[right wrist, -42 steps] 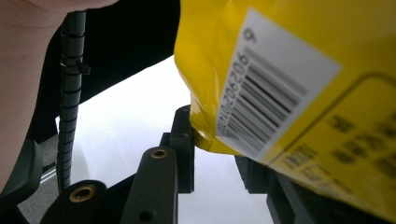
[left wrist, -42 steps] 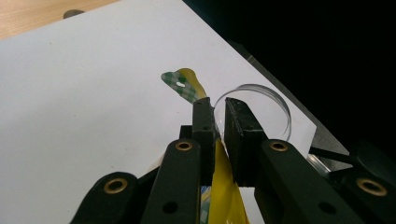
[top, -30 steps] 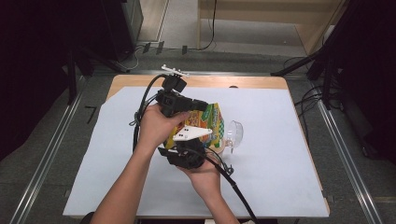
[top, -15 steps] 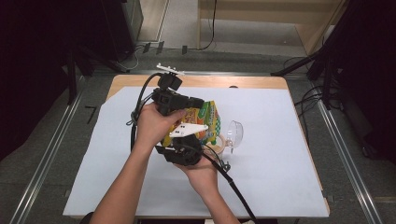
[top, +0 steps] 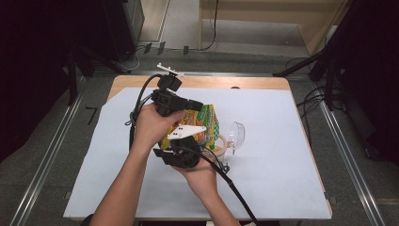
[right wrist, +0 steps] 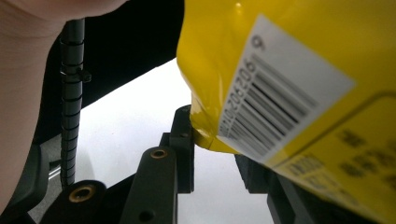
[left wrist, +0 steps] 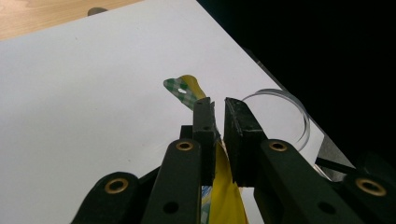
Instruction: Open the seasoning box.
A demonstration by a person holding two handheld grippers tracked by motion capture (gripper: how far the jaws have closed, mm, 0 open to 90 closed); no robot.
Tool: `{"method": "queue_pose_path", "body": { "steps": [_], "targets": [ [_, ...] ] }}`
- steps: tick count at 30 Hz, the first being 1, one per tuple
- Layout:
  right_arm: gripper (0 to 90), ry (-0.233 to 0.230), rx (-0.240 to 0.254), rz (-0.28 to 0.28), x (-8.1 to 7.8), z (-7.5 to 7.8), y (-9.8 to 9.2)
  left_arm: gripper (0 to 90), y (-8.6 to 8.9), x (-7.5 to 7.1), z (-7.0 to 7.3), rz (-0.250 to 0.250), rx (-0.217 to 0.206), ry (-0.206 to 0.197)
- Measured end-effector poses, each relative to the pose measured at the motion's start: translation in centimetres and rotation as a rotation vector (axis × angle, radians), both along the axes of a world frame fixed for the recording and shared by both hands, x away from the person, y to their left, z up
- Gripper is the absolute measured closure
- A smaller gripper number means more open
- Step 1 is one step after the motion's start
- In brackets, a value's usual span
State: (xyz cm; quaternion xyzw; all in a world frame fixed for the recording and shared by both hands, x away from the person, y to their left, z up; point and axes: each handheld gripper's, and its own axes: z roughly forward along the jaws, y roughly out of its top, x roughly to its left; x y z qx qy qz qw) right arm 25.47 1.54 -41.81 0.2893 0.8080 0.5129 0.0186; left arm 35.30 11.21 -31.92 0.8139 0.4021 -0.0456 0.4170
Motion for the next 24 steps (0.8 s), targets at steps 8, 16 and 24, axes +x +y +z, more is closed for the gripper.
{"method": "queue_pose_path", "body": {
  "steps": [8, 16, 24],
  "targets": [
    [71.7, 0.002, -0.004, -0.002, 0.03, -0.14, 0.04, 83.5, -0.01, 0.09, -0.25, 0.004, -0.001, 0.004],
    [71.6, 0.007, -0.005, -0.006, -0.28, -0.07, -0.31, 83.6, -0.50, -0.19, -0.16, -0.012, 0.006, 0.002],
    [71.7, 0.005, -0.005, -0.006, -0.42, -0.12, -0.40, 83.3, -0.62, -0.20, -0.24, -0.015, 0.008, 0.007]
  ]
}}
